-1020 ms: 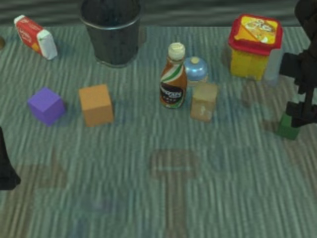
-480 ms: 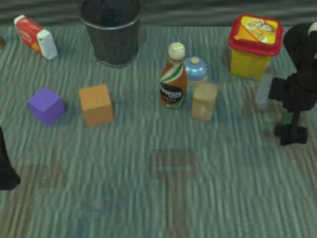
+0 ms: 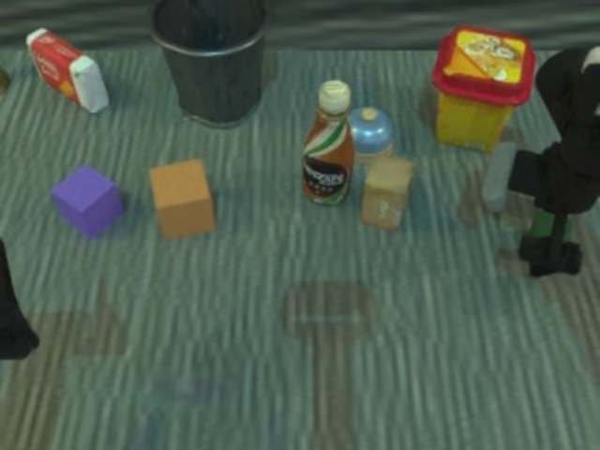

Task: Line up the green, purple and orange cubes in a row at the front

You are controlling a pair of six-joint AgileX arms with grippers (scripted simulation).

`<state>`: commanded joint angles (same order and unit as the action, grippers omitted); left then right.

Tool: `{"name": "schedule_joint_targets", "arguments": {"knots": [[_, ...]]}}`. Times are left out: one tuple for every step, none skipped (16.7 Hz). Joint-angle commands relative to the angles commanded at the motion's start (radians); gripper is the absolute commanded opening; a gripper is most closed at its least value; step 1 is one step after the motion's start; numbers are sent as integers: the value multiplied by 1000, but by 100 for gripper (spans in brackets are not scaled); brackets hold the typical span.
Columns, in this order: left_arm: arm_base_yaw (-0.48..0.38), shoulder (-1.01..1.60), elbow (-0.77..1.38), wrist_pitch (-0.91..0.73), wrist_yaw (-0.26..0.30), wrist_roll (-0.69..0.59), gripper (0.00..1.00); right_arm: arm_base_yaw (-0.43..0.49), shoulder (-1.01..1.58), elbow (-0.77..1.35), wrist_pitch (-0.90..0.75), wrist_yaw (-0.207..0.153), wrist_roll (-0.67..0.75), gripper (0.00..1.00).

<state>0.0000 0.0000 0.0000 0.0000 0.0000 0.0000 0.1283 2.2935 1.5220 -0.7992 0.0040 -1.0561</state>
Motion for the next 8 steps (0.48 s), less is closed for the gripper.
{"name": "schedule_joint_targets", "arguments": {"knots": [[0,0,0,0,0,0,100,0,0,0,0,0,0,77],[0,0,0,0,0,0,100,0,0,0,0,0,0,70],[0,0,0,0,0,0,100,0,0,0,0,0,0,62],[0,0,0,0,0,0,100,0,0,0,0,0,0,55],[0,0,0,0,0,0,100,0,0,0,0,0,0,47],[0,0,0,0,0,0,100,0,0,0,0,0,0,40],[0,0,0,0,0,0,100,0,0,0,0,0,0,32],[0,0,0,0,0,0,100,0,0,0,0,0,0,25]]}}
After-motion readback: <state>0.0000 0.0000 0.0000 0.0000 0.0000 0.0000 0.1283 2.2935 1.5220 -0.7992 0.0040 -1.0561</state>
